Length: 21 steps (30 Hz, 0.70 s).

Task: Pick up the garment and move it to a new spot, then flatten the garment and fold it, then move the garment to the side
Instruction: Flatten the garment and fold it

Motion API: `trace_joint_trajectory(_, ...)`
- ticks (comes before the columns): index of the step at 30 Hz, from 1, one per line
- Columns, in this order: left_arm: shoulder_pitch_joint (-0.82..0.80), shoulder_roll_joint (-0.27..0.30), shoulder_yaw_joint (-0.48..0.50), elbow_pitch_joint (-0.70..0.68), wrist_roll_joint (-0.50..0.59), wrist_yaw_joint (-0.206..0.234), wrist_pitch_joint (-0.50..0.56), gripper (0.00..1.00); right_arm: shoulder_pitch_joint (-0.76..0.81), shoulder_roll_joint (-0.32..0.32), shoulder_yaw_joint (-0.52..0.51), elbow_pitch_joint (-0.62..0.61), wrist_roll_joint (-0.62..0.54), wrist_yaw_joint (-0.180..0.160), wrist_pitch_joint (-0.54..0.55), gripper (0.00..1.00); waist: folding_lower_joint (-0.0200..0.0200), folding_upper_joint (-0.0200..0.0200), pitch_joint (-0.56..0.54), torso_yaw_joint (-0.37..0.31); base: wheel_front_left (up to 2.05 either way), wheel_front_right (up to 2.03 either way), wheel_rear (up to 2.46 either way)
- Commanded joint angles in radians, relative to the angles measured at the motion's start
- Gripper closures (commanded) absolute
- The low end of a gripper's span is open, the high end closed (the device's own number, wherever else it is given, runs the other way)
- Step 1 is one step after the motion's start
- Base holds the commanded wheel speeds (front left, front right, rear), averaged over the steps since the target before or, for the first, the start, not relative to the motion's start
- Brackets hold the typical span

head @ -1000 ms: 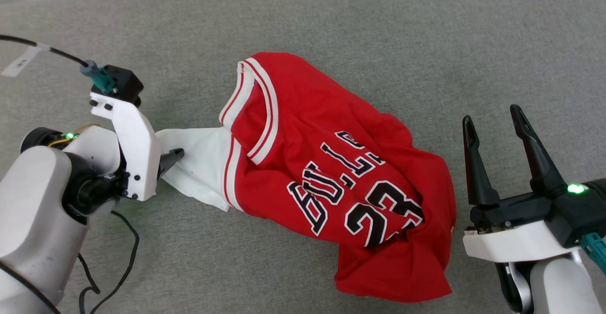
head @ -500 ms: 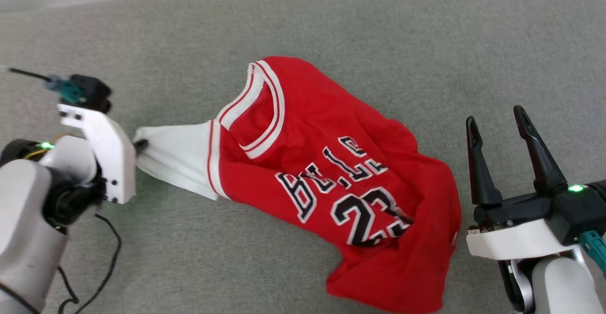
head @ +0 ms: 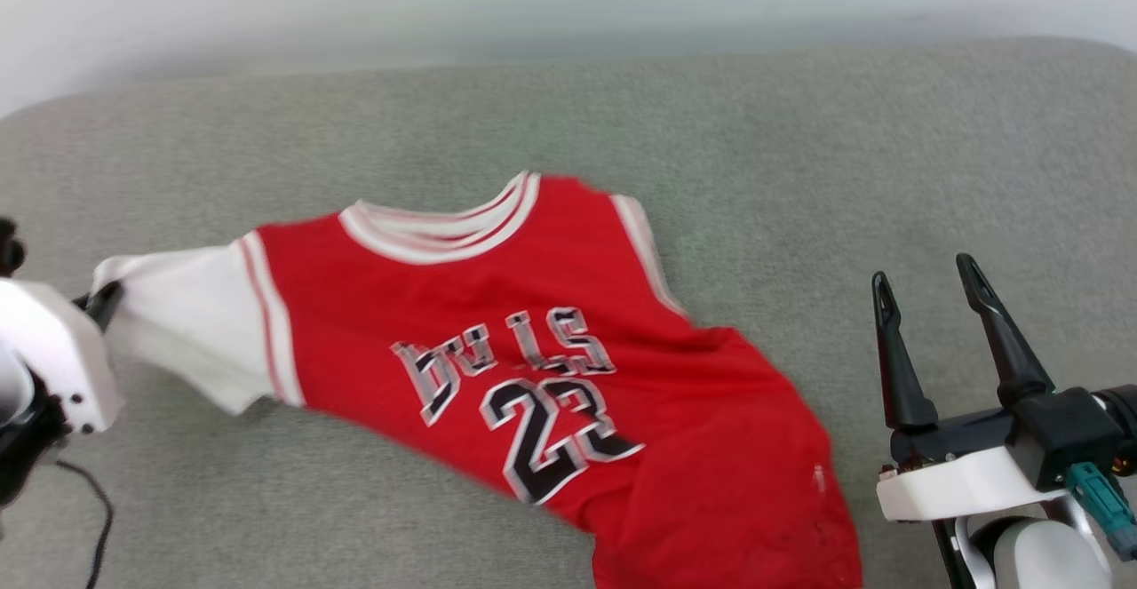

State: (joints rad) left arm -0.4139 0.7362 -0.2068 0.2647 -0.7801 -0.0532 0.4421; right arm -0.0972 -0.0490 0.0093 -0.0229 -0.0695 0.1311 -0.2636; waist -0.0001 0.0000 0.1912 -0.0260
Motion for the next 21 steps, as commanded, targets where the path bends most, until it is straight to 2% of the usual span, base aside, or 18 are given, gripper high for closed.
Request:
trace_joint_trajectory(1,0.034,0.016,0.016,0.002,0.004,0.016,-0.019,1.00,0.014,-0.002,-0.003,0.006,-0.007,-0.001,-0.002,0.00,0.0001,0.0000,-0.032,0.033,0.00,0.00,0.00)
trace_joint_trajectory(4,0.086,0.031,0.033,0.006,0.012,0.031,-0.051,1.00,0.025,-0.002,-0.004,0.016,-0.013,-0.001,-0.002,0.00,0.0001,0.0000,-0.053,0.051,0.00,0.00,0.00)
trace_joint_trajectory(9,0.153,-0.008,0.019,-0.003,-0.004,0.026,-0.082,1.00,0.038,-0.002,-0.002,0.031,-0.014,-0.001,-0.002,0.00,0.0001,0.0000,-0.078,0.070,0.00,0.00,0.00)
trace_joint_trajectory(10,0.166,-0.021,0.012,-0.005,-0.006,0.025,-0.091,0.89,0.042,-0.002,-0.002,0.033,-0.014,-0.001,-0.002,0.00,0.0001,0.0000,-0.081,0.073,0.00,0.00,0.00)
trace_joint_trajectory(11,0.179,-0.034,0.003,-0.008,-0.002,0.025,-0.103,0.49,0.044,-0.002,0.000,0.036,-0.014,-0.001,-0.002,0.00,0.0001,0.0000,-0.085,0.075,0.00,0.00,0.00)
trace_joint_trajectory(12,0.192,-0.047,-0.004,-0.012,0.006,0.026,-0.120,0.00,0.046,-0.002,0.002,0.038,-0.016,-0.001,-0.002,0.00,0.0001,0.0000,-0.088,0.077,0.00,0.00,0.00)
trace_joint_trajectory(16,0.226,-0.103,-0.023,-0.032,0.049,0.025,-0.257,0.00,0.056,-0.002,0.000,0.038,-0.018,-0.001,-0.002,0.00,0.0001,0.0000,-0.097,0.085,0.00,0.00,0.00)
trace_joint_trajectory(21,0.259,-0.186,-0.037,-0.072,0.130,0.033,-0.507,0.00,0.066,-0.002,-0.013,0.033,-0.023,-0.001,-0.002,0.00,0.0001,0.0000,-0.109,0.101,0.00,0.00,0.00)
